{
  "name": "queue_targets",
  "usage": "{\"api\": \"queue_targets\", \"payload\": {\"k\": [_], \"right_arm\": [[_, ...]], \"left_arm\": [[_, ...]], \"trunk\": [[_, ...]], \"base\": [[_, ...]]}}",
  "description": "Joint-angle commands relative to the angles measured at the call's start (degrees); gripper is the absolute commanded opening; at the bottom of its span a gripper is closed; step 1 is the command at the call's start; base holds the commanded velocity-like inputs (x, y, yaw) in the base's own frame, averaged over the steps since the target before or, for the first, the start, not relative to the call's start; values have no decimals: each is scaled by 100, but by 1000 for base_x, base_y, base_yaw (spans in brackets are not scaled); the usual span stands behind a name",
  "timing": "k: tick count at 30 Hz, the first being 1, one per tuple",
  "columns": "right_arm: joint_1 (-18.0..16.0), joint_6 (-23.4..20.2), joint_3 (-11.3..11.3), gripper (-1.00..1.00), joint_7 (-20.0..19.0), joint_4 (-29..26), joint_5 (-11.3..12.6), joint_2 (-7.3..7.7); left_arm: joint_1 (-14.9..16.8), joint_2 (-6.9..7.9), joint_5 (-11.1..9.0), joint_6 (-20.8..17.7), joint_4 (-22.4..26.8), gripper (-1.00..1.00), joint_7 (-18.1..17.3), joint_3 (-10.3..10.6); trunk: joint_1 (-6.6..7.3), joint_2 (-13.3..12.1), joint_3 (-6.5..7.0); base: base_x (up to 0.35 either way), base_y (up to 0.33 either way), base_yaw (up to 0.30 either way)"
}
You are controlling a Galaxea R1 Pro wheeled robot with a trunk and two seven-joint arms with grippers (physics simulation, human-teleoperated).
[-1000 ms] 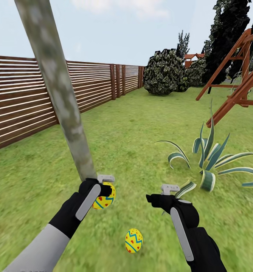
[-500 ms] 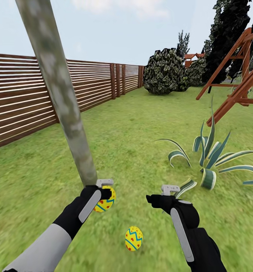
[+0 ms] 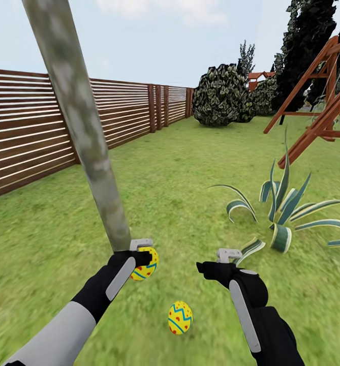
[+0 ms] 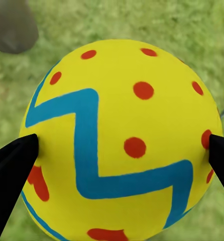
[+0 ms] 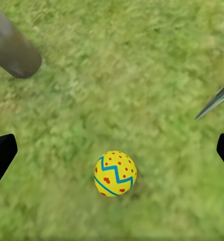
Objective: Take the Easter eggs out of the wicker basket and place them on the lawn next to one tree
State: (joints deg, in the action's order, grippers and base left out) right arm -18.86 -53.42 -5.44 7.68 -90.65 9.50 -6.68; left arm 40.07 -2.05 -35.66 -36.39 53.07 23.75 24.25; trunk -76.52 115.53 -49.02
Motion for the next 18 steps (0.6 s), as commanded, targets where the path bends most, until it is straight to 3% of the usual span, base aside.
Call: {"api": "queue_targets", "payload": {"k": [1, 9, 18], "right_arm": [[-4, -19, -6, 100, 59, -5, 61, 0], [-4, -14, -3, 100, 59, -5, 61, 0], [-4, -14, -1, 100, 59, -5, 61, 0]], "left_arm": [[3, 2, -64, -5, 5, -100, 41, 10], [13, 3, -79, 0, -269, -100, -597, -20], [18, 11, -92, -14, -389, -100, -832, -31]], "trunk": [[-22, 44, -24], [-198, 365, -167], [-395, 726, -329]], "base": [[0, 0, 0], [0, 0, 0], [0, 0, 0]]}}
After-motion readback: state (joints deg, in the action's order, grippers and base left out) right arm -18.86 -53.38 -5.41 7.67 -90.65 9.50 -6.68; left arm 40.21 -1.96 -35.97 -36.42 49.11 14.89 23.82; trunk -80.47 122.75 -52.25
